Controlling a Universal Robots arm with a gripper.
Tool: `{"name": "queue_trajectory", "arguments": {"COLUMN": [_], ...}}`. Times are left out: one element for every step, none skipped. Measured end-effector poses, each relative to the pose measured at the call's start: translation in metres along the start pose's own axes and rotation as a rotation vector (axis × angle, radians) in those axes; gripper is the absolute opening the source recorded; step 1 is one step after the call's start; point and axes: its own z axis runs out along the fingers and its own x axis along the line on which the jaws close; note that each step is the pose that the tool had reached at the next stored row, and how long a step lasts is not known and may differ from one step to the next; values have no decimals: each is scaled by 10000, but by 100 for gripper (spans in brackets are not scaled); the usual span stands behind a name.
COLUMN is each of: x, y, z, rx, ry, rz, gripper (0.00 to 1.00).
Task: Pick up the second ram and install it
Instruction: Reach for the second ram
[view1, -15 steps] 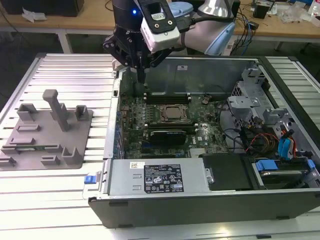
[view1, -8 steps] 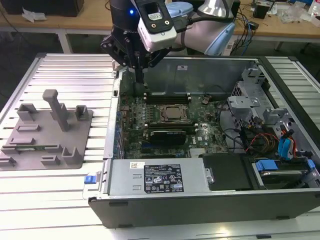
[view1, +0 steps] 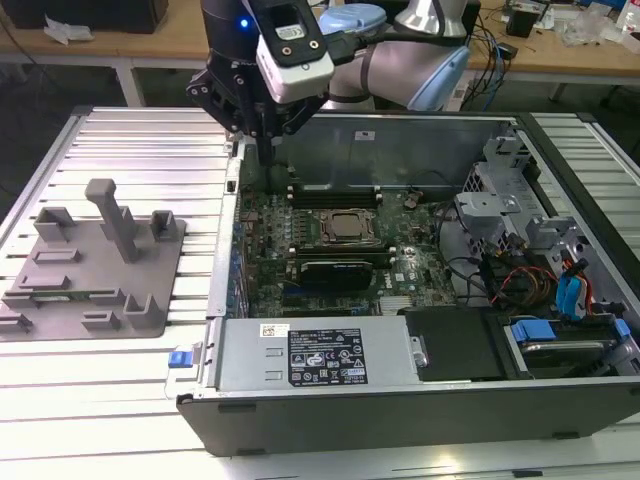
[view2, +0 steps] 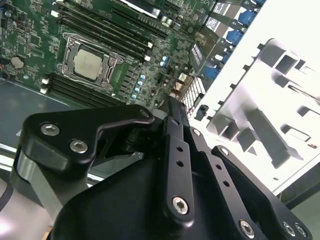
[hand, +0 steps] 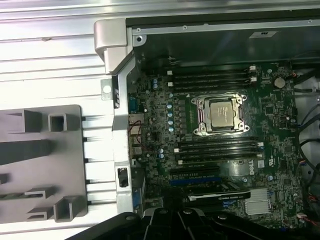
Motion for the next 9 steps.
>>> {"name": "queue_trajectory", "arguments": {"x": [26, 48, 66, 95, 121, 158, 174, 190, 214], "y": [-2, -4, -5, -7, -9, -12, -13, -14, -16], "z": [-1, -1, -2, -2, -3, -4, -4, -5, -5], "rx": [0, 0, 0, 0, 0, 1, 0, 0, -1], "ry": [-1, -1, 0, 0, 0, 0, -1, 0, -1], "rz": [1, 1, 1, 0, 0, 0, 1, 1, 0], "gripper": [8, 8, 8, 8, 8, 8, 8, 8, 8]}}
